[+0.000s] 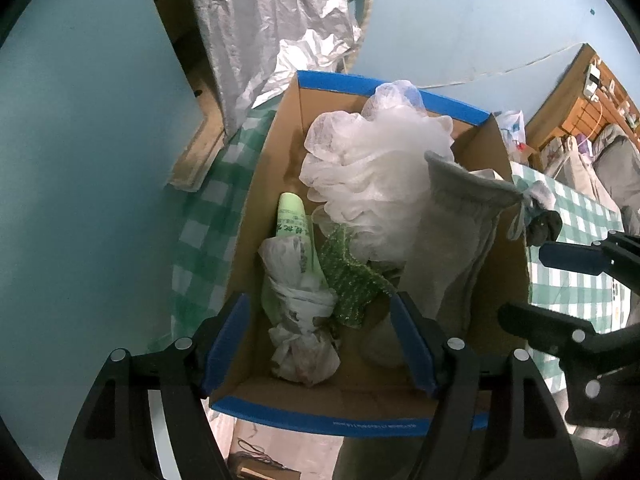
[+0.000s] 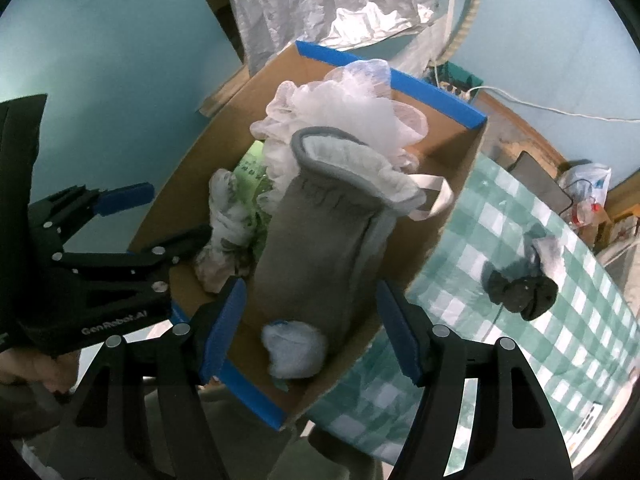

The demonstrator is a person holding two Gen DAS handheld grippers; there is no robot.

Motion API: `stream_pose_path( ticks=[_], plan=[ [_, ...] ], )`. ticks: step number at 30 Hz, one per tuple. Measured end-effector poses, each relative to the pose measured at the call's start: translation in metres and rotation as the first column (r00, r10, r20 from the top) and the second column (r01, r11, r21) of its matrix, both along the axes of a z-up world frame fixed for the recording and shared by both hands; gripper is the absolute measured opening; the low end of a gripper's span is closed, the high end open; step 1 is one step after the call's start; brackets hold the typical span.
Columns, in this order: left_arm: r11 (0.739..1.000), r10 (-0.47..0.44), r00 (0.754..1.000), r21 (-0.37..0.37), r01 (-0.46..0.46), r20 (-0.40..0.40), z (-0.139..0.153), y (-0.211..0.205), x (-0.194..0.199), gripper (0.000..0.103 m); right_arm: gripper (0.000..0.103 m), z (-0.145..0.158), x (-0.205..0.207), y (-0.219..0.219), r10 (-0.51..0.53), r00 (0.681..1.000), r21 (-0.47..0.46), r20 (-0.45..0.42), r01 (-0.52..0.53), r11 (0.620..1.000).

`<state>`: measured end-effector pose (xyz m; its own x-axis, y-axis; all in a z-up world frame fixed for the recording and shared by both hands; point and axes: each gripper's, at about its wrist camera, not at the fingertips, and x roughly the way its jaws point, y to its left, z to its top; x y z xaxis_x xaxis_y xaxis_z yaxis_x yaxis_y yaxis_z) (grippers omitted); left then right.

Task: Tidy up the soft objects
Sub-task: 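Release the plastic bundle with the left tool while the right tool releases the glove into the box, then move both tools out over the tablecloth toward the black and white socks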

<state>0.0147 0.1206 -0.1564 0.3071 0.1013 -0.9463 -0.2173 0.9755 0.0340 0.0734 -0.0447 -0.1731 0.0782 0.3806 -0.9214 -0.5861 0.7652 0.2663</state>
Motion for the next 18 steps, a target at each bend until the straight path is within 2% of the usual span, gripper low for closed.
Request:
stream_pose_path(
  ticks=[8,18],
  plan=[
    [1.000,0.017,1.000,-0.014,-0.016,0.015,0.011,-0.014,-0.003,0.074,0.069,0.006,0.006,-0.020,-0.024,1.000,0.001,0.010,0.024,1.000],
    [1.000,-0.023,0.999,-0.004,0.024,0.029,0.022,-0.042,0.004,0.074,0.069,0.014,0.010,-0.054,-0.075,0.997,-0.002,0.025,0.075,0.997]
  ],
)
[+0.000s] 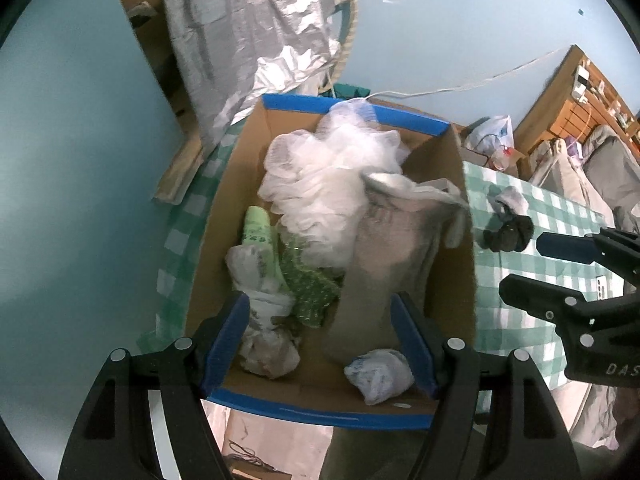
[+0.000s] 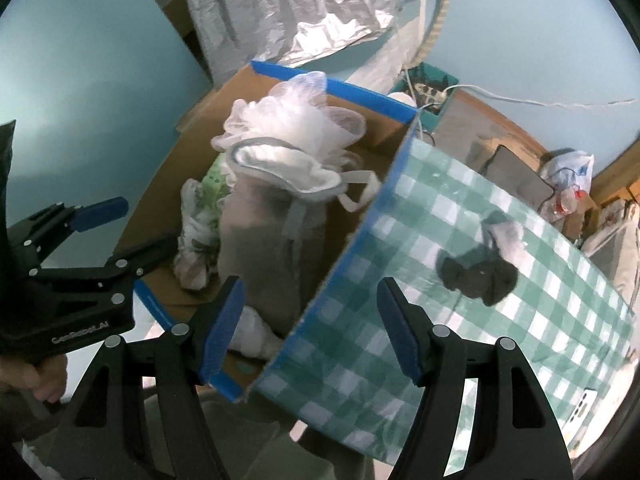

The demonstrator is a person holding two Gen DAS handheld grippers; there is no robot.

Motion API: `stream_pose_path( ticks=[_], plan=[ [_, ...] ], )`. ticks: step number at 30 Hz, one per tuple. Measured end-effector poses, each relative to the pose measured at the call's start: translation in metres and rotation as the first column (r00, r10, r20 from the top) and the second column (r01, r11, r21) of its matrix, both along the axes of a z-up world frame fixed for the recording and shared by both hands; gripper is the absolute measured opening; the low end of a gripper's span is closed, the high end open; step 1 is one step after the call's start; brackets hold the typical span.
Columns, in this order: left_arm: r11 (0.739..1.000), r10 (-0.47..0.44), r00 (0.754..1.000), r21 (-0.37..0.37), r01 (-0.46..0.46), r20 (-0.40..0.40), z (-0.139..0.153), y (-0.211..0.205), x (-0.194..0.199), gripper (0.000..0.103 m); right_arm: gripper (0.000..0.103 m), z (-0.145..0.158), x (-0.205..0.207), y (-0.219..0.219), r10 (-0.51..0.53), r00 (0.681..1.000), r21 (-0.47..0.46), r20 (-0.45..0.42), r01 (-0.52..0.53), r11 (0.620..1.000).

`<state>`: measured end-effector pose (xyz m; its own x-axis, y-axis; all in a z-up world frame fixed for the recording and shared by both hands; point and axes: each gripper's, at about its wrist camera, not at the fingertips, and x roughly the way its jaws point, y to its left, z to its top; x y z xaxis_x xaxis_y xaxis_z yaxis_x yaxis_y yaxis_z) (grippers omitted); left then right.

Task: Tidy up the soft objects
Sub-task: 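Move both tools out over the tablecloth toward the black and white socks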

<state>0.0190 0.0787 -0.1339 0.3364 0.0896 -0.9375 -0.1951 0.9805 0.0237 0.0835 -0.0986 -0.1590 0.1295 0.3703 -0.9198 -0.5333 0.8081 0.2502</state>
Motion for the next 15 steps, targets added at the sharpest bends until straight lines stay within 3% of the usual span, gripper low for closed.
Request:
stream_pose_path(
  ticks=[15],
  plan=[
    [0.991,-0.132,0.991,0.012,0.132,0.010,0.013,-0.059,0.019,0.078,0.070,0.005,0.004,-0.061,-0.137,0.991,-0.002,0.010,0.137,0.991]
  ],
)
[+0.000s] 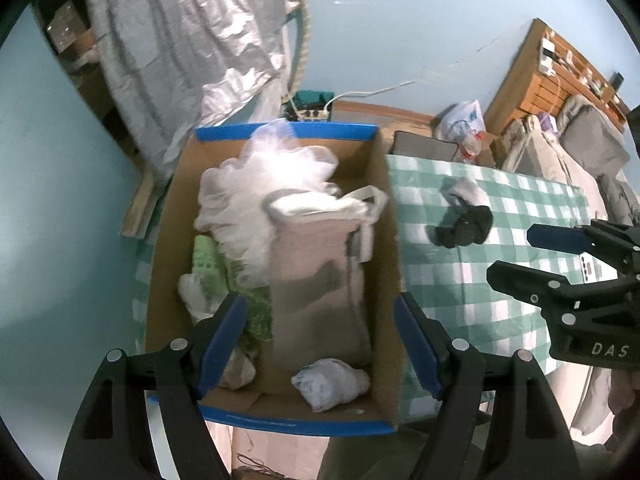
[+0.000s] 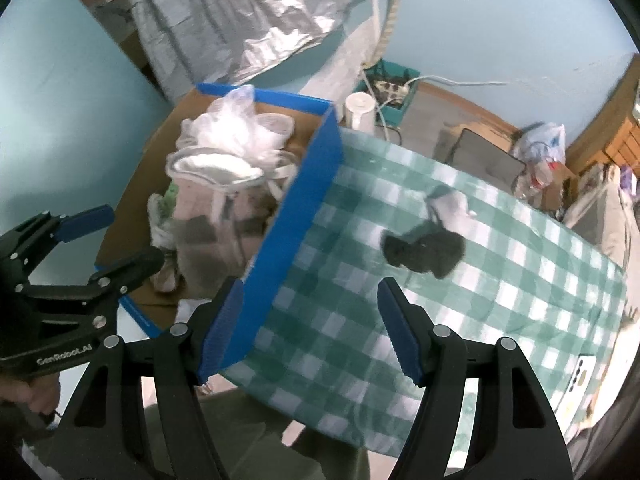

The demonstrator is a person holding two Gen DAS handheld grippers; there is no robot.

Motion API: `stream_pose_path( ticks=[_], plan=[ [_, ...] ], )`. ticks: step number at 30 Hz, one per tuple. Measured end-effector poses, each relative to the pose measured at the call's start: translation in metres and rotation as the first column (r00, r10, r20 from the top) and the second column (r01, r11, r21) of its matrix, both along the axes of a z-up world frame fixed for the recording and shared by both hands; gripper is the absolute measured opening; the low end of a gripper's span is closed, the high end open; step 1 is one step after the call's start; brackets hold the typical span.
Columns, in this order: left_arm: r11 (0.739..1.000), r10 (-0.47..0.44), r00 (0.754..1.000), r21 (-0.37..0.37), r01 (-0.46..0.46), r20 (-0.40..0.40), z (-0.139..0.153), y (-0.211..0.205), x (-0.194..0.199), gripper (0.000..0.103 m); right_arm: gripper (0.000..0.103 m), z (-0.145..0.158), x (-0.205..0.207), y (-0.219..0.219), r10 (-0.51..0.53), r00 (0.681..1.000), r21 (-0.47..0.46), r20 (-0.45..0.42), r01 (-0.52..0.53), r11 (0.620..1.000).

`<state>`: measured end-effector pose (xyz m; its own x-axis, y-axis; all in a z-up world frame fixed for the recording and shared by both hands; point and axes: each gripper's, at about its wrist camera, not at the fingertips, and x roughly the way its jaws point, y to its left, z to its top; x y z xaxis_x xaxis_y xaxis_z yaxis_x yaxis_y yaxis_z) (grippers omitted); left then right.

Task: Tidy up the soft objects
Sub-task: 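Move both tools out over the tablecloth toward the black and white socks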

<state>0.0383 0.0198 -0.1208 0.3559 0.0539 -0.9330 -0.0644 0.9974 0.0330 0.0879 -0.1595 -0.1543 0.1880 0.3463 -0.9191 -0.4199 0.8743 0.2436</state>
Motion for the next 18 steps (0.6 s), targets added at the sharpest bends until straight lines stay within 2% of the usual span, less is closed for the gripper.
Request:
stream_pose_path(
  ticks=[18],
  plan=[
    [0.992,-0.123,0.992,0.015,0.123,0.022,0.005,-0.070,0.019,0.081,0.072,-0.012,0.003,-0.082,-0.109,0.994,-0.046,-0.005,0.109,0.993]
  ],
)
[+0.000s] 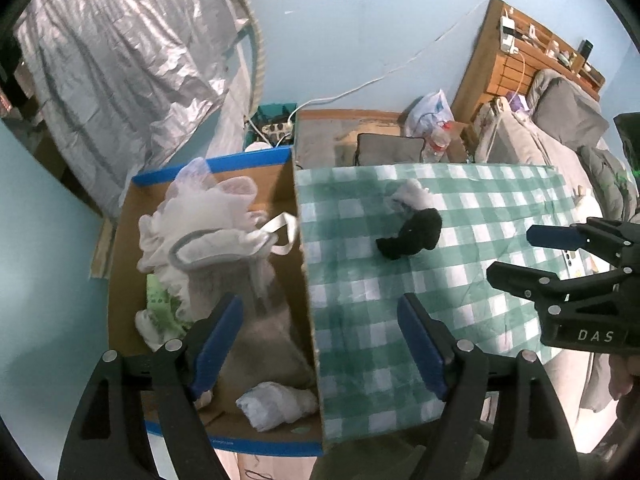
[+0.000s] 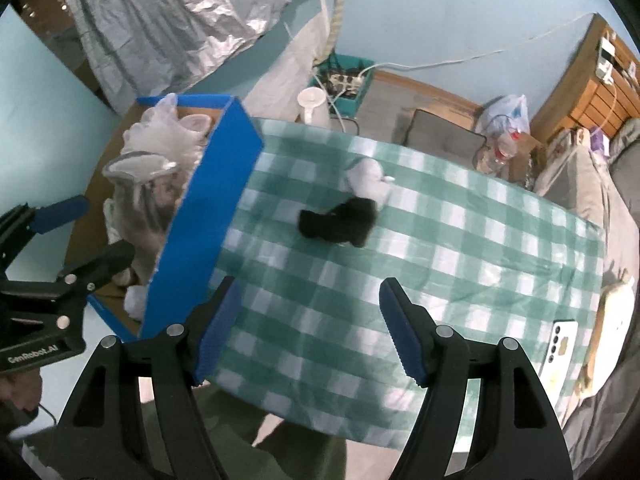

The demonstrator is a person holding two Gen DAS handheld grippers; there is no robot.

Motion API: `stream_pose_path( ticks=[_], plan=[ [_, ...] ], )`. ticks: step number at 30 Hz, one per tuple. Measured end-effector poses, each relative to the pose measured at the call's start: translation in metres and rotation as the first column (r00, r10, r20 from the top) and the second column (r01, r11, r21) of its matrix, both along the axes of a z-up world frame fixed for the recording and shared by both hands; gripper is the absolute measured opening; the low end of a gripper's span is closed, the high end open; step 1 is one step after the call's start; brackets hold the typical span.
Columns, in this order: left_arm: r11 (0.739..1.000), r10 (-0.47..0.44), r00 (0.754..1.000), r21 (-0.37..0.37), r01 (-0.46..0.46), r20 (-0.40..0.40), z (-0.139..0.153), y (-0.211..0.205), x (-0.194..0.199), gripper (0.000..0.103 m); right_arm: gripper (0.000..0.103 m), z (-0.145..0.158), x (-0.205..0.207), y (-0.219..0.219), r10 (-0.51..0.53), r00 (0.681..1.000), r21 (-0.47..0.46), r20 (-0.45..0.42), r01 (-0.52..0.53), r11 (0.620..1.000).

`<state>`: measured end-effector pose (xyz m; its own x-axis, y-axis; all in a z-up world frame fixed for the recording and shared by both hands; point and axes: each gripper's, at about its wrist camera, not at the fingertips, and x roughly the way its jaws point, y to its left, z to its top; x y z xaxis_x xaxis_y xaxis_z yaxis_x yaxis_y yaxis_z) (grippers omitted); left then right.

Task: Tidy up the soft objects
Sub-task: 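Move both tools out over the tablecloth toward the black and white socks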

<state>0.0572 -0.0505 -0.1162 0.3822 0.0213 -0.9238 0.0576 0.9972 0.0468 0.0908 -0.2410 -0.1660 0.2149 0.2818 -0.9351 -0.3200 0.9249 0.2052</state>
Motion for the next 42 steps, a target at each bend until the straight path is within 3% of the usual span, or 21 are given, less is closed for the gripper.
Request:
stream_pose_path(
  ticks=[18,30,42],
  plan=[
    [1.000,0.009,0.998,-0.016,-0.010,-0.068,-0.036,-0.039,0.042,0.081,0.072,-0.020,0.039,-0.044,-0.012,0.999,-0.010,-0.031,0.011,1.000],
    [0.998,0.053,0.992,0.020,-0.051,-0.112,-0.072,-0.037,0.080,0.081,0.072,-0.043,0.077,-0.030,0.040,0.998,-0.008,-0.046,-0.041,0.999],
    [0.996,0.087,0.984,0.034,-0.083,-0.154,-0.101,-0.045,0.104,0.081,0.072,-0.084,0.114,-0.016,0.073,0.996,-0.022,-0.055,-0.074,0.997]
  ],
)
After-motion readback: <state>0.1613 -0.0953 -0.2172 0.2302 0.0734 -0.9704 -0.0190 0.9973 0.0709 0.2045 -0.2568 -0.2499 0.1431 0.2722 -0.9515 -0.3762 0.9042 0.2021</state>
